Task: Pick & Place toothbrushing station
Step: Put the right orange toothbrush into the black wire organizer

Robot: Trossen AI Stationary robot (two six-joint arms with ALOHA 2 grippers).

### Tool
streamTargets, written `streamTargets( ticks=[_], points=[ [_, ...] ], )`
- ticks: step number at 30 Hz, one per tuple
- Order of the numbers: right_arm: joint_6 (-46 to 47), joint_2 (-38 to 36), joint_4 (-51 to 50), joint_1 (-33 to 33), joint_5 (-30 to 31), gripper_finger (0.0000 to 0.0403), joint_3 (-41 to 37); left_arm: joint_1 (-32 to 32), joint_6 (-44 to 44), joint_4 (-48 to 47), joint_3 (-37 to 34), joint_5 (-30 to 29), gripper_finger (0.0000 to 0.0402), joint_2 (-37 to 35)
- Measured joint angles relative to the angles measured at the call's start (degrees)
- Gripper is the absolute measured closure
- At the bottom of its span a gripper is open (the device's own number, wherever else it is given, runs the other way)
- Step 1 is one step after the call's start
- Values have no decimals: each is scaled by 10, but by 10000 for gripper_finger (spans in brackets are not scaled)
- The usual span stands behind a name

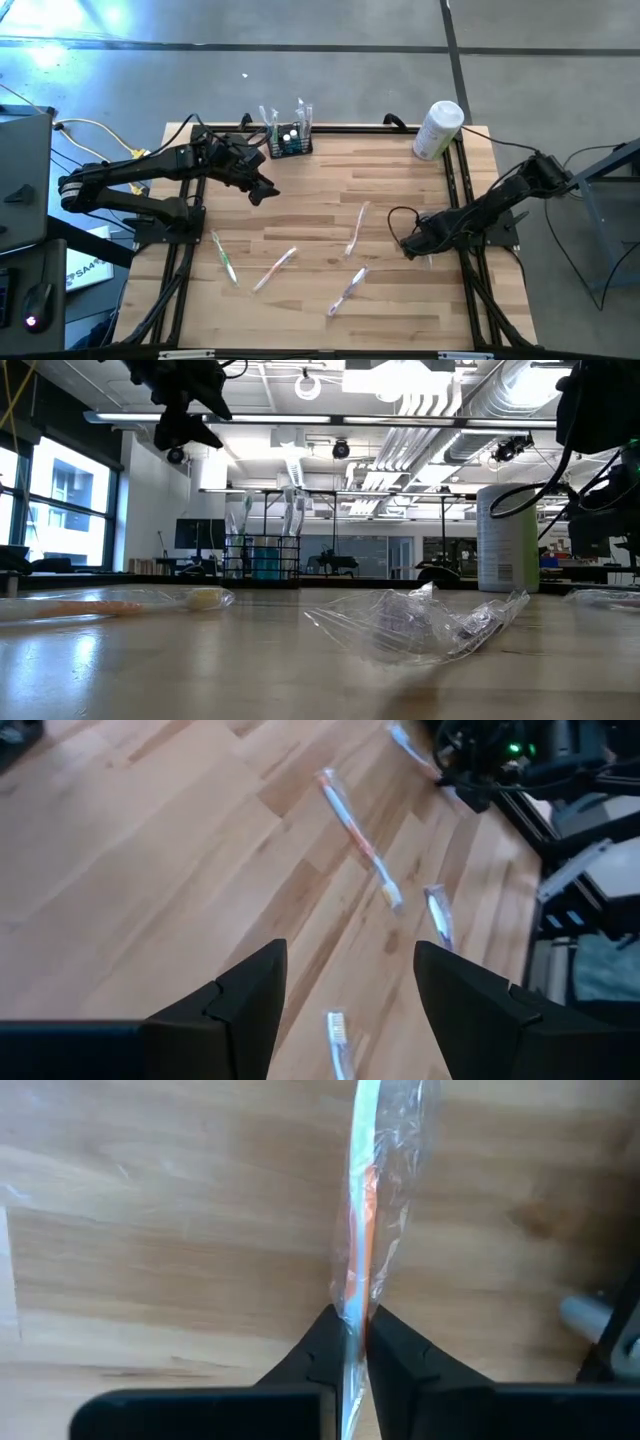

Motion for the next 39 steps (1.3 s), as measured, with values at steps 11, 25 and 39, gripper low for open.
streamTargets(
  ticks=[11, 25, 39],
  points=[
    [-92, -17, -127, 5, 108, 385, 169, 0, 1, 23, 0, 33, 186, 0],
    [-446, -19, 70, -7, 409, 385, 398, -17, 58, 251, 0, 135, 186, 0],
    [-769, 3, 385, -29, 386, 385, 403, -128, 135, 385, 0, 4, 186, 0]
  ],
)
